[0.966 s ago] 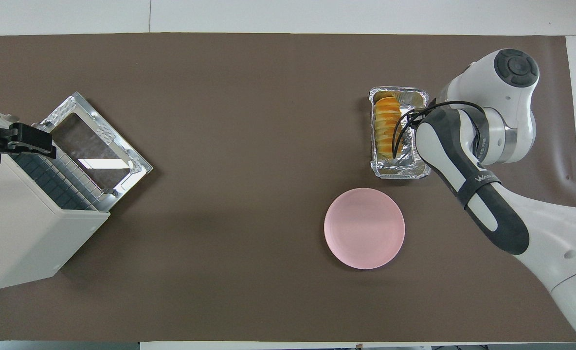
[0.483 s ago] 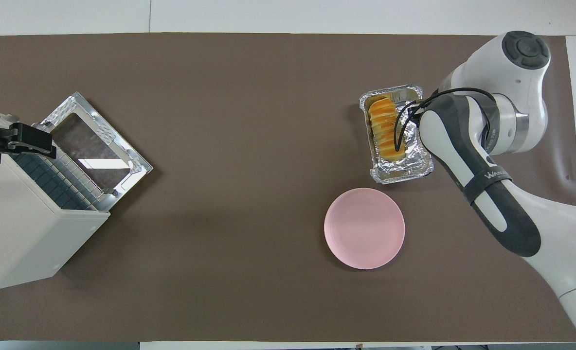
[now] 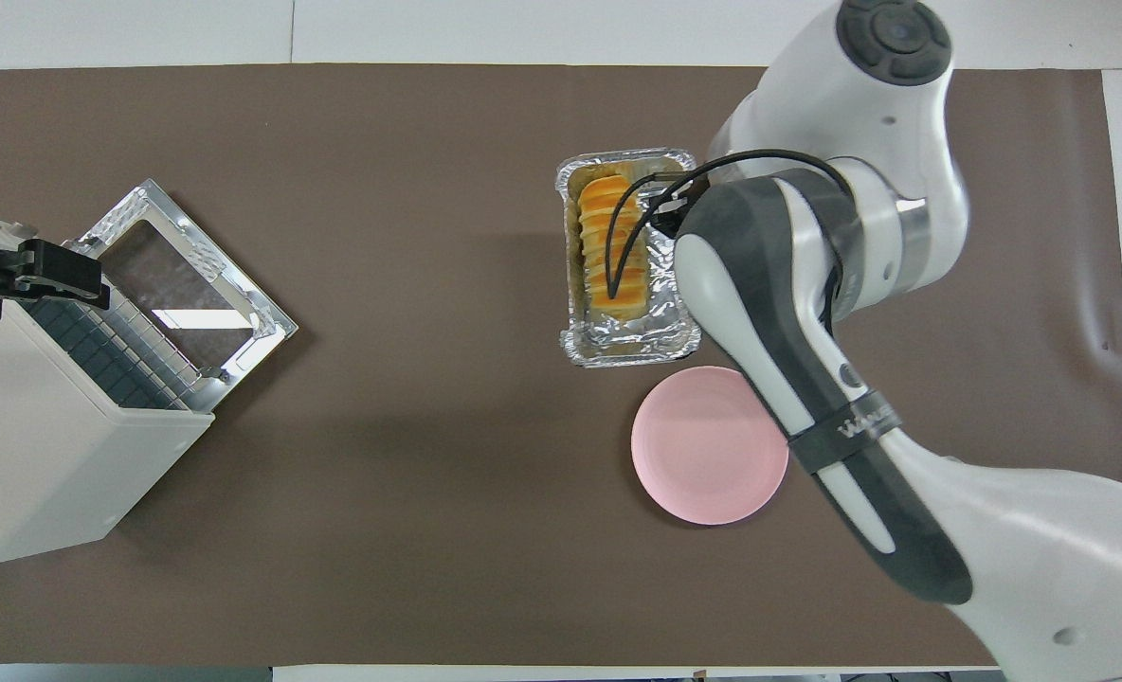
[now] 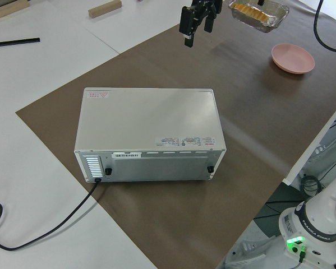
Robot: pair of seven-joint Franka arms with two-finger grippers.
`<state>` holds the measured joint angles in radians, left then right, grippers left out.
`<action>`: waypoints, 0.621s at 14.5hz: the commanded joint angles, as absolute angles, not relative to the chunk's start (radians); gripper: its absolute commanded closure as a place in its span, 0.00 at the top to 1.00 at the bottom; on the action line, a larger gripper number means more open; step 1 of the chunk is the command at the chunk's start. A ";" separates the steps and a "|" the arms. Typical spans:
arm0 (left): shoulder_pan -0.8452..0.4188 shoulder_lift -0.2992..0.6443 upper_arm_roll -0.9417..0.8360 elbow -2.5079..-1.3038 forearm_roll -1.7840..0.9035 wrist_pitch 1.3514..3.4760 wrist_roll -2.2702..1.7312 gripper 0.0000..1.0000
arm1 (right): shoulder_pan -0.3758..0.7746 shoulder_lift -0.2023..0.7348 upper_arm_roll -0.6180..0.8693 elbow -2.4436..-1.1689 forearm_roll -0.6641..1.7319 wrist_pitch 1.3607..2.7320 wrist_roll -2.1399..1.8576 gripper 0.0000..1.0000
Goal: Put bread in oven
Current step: 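Slide the foil tray across the table toward the toaster oven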
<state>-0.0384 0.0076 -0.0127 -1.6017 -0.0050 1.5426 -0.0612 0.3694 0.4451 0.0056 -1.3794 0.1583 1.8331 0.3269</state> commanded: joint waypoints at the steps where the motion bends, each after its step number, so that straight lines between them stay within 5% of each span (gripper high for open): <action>1: -0.029 0.003 -0.014 -1.597 -0.025 1.539 -0.051 1.00 | 0.521 0.469 0.000 -1.359 0.179 1.891 0.535 0.00; 9: -0.029 0.003 -0.015 -1.597 -0.025 1.539 -0.051 1.00 | 0.632 0.525 0.002 -1.547 0.179 2.182 0.592 0.00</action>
